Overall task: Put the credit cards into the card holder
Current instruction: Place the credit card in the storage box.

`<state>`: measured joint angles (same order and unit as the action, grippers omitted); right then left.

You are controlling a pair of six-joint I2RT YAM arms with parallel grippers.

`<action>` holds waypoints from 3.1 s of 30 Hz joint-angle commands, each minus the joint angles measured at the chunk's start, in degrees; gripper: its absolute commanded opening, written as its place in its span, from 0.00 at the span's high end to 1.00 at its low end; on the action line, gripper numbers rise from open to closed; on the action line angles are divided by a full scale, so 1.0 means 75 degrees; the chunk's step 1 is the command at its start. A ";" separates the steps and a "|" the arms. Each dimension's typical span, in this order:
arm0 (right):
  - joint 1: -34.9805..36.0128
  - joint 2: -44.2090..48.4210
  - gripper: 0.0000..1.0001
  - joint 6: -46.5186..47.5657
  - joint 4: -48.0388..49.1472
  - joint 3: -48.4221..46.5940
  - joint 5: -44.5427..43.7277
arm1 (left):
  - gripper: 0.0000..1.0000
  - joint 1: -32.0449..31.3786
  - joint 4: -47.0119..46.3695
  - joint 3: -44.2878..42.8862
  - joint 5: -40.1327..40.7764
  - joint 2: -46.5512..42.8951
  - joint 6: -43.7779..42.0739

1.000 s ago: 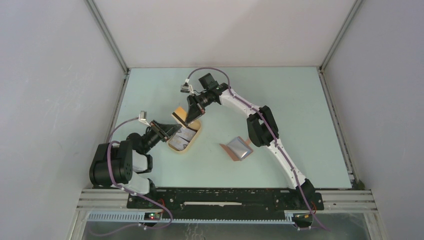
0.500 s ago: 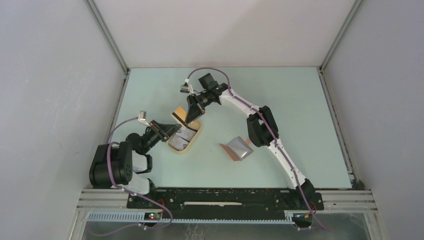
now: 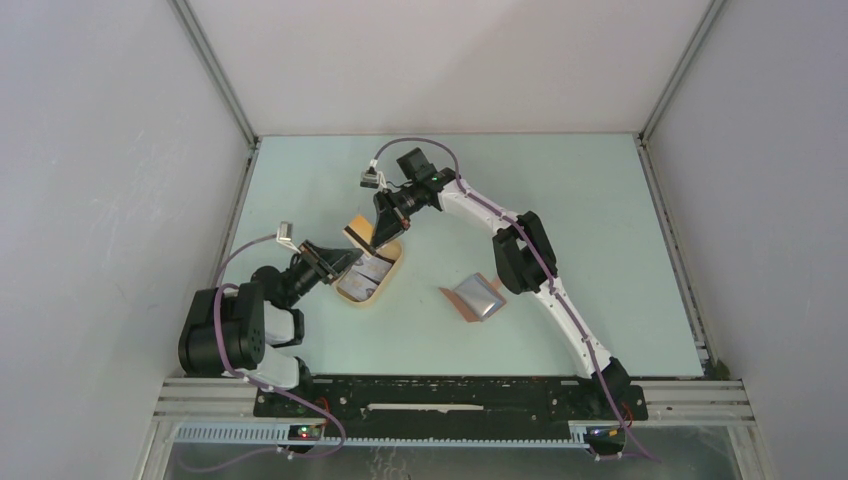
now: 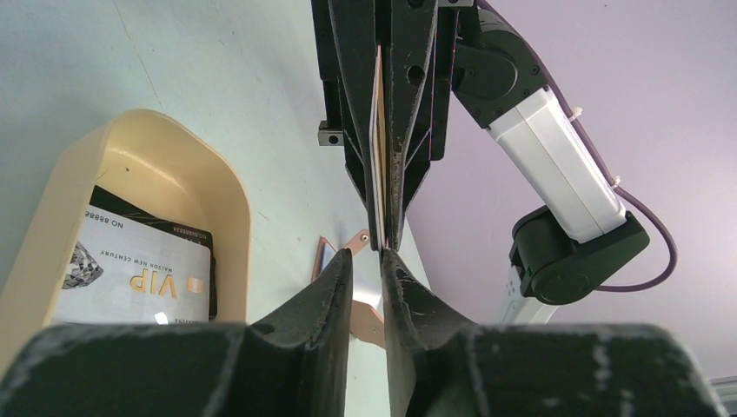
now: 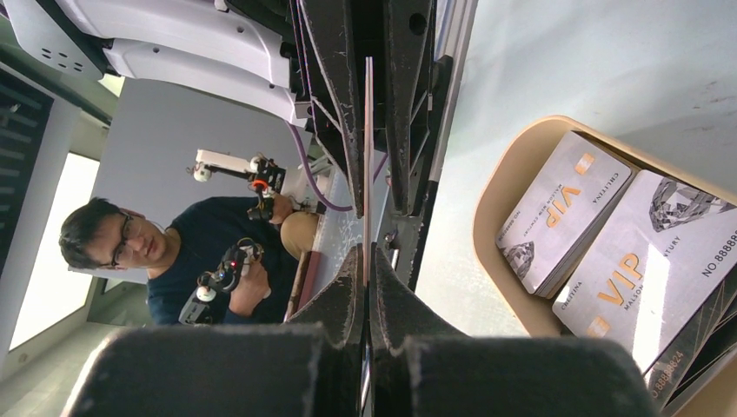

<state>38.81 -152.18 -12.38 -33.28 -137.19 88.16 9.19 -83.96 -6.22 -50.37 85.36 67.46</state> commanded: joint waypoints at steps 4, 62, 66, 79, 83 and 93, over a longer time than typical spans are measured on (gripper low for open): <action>0.0141 0.0427 1.00 -0.0263 0.0212 0.0010 0.0387 | 0.82 0.0070 -0.0395 -0.0187 -0.0207 -0.0121 -0.0160; -0.0137 0.0520 0.49 0.2409 -0.2451 -0.1042 -0.1998 | 1.00 -0.0062 -0.0406 -0.0236 -0.0216 0.0185 0.0022; -0.0089 0.0653 0.51 0.2742 -0.2647 -0.1055 -0.2288 | 1.00 -0.0068 -0.0406 -0.0237 -0.0198 0.0226 0.0029; 0.0017 0.0795 0.69 0.3047 -0.2901 -0.1182 -0.2497 | 1.00 -0.0031 -0.0406 -0.0261 -0.0105 0.0333 0.0027; 0.0027 0.0824 0.82 0.3004 -0.2909 -0.1226 -0.2499 | 1.00 -0.0030 -0.0397 -0.0278 -0.0033 0.0456 0.0050; -0.0089 0.0770 1.00 0.2473 -0.2483 -0.1096 -0.2054 | 0.89 0.0001 -0.0405 -0.0283 -0.0046 0.0565 0.0065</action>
<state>38.48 -150.41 8.32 -54.83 -143.96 70.37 8.99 -83.48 -6.24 -50.70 89.27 67.57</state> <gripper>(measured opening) 0.008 0.076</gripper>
